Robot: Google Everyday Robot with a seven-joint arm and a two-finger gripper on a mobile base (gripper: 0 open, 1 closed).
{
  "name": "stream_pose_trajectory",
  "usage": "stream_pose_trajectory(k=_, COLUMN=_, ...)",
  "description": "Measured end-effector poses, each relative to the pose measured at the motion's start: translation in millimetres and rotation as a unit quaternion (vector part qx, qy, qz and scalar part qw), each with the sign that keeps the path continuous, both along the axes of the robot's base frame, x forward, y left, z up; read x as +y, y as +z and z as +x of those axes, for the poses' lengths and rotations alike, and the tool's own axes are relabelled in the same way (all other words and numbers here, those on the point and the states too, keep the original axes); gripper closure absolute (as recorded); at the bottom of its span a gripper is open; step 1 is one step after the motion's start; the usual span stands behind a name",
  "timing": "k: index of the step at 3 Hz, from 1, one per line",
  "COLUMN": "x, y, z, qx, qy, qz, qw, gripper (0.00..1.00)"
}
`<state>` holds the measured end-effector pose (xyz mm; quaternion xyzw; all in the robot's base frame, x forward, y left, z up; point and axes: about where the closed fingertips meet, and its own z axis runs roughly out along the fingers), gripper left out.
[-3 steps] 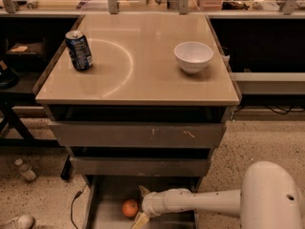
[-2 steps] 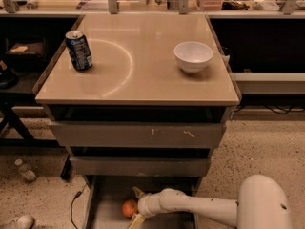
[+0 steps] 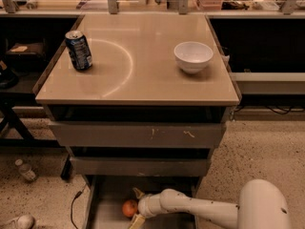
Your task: Pick orange from bottom drawer and place on counter
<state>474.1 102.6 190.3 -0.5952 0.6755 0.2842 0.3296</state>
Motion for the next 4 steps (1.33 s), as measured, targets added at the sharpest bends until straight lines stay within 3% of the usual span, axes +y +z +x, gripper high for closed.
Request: stream_pose_trajectory(k=4, x=18.6, y=-31.5, z=7.5, qx=-0.027, qy=0.019, qz=0.033, qw=0.9989, gripper=0.00)
